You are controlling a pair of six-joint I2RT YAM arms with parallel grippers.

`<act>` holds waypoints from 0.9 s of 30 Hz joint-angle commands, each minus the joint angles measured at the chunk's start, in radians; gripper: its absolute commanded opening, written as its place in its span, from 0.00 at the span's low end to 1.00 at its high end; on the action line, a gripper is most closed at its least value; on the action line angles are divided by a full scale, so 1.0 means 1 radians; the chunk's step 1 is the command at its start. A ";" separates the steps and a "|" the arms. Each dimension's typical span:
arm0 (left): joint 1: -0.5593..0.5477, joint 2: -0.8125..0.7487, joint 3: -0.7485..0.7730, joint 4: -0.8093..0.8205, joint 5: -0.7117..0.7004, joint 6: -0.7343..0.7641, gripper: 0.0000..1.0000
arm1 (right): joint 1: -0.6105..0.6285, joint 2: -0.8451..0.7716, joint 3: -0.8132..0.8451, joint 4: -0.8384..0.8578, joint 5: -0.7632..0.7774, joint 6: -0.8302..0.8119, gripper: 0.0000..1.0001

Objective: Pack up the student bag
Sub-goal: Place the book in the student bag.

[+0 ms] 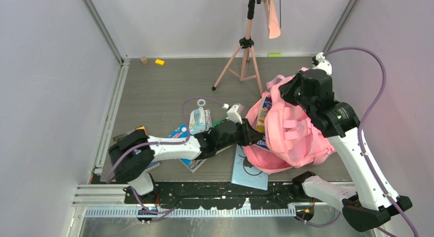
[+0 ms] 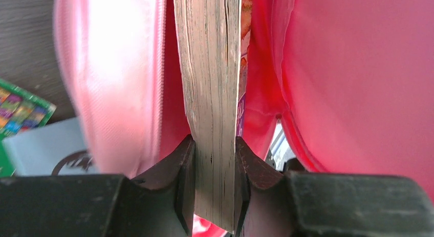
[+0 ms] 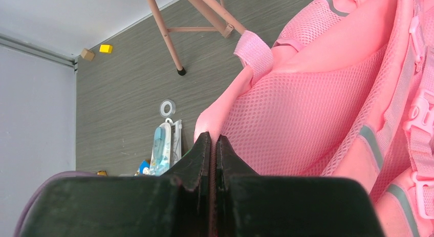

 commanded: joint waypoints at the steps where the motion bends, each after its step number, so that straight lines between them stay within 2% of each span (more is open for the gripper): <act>1: -0.003 0.076 0.142 0.222 -0.026 0.003 0.00 | 0.000 -0.033 0.062 0.174 0.016 0.045 0.00; 9: -0.002 0.323 0.270 0.350 -0.058 -0.002 0.00 | 0.000 -0.012 0.078 0.161 0.024 0.045 0.00; 12: 0.000 0.391 0.322 0.360 -0.022 -0.001 0.00 | 0.000 -0.010 0.080 0.169 0.018 0.034 0.00; 16: -0.002 0.484 0.443 0.366 0.030 0.038 0.00 | 0.000 -0.002 0.071 0.186 -0.011 0.044 0.00; 23: -0.015 0.598 0.593 0.389 0.027 0.100 0.00 | 0.000 -0.005 0.037 0.217 -0.037 0.058 0.00; 27: -0.018 0.630 0.646 0.305 0.021 0.120 0.00 | 0.000 -0.009 0.042 0.214 -0.022 0.040 0.00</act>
